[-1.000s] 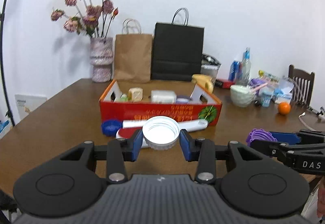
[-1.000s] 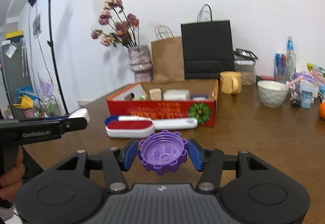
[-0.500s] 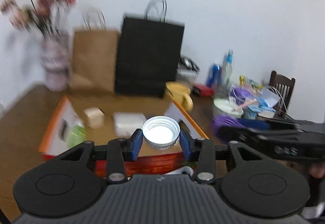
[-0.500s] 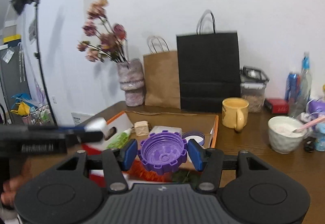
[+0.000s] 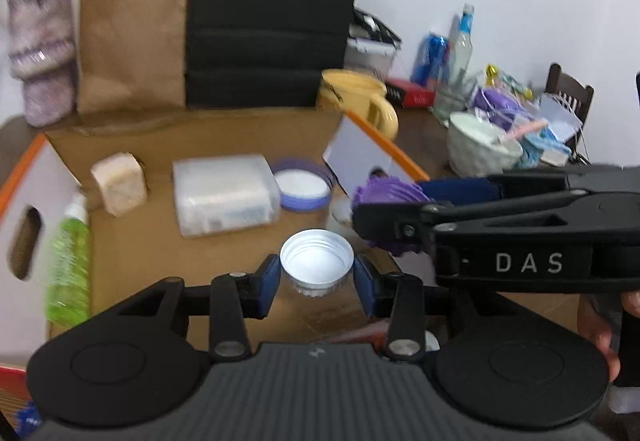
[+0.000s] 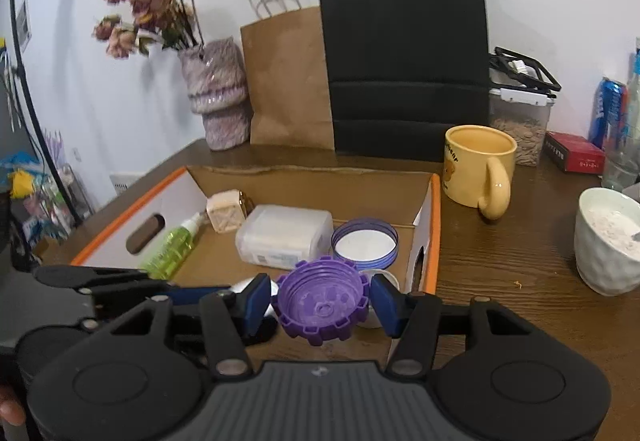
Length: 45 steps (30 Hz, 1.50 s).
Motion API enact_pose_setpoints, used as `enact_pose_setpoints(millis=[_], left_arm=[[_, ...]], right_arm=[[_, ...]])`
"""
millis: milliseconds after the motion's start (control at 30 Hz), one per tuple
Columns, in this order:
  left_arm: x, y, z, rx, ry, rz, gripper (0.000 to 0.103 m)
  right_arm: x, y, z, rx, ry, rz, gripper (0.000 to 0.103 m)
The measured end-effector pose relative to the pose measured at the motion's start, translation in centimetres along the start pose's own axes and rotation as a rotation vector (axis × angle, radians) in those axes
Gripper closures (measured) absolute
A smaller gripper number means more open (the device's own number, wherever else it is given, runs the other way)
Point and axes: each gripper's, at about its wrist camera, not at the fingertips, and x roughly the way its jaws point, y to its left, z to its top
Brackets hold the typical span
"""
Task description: Organize rigid objects
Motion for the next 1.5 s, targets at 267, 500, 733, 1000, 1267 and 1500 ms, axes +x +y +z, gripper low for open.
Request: enact_pose_setpoints(millis=[267,500,733,1000,1267,1500], left_arm=[[-1.0,1.4,0.3,-0.023,-0.008,0.028,0.041],[-5.8,2.1,1.2,-0.031,-0.079,0.091,0.031],[-12.6,1.0,-0.4,0.035,-0.220,0.275,0.021],[-22.0,1.0,-4.4,-0.015,-0.414,0.416,0.016],[-29.5,-1.0,-10.9,-0.019,-0.566,0.523,0.010],[-34.0,-2.4,-15.8,-0.036,-0.590,0.531,0.006]], right_arm=[[-1.1,-0.7,-0.2,0.025,-0.026,-0.015,0.037],[-5.1,0.3,0.8,0.009,-0.077,-0.013,0.032],[-9.8,2.9,-0.8,-0.067,-0.155,0.015,0.021],[-16.3,5.1,-4.7,-0.083,-0.343,-0.064,0.015],[-21.3,7.2,-10.0,-0.063,-0.505,-0.076,0.014],[-25.6,10.4,-15.2,-0.089,-0.537,-0.085,0.011]])
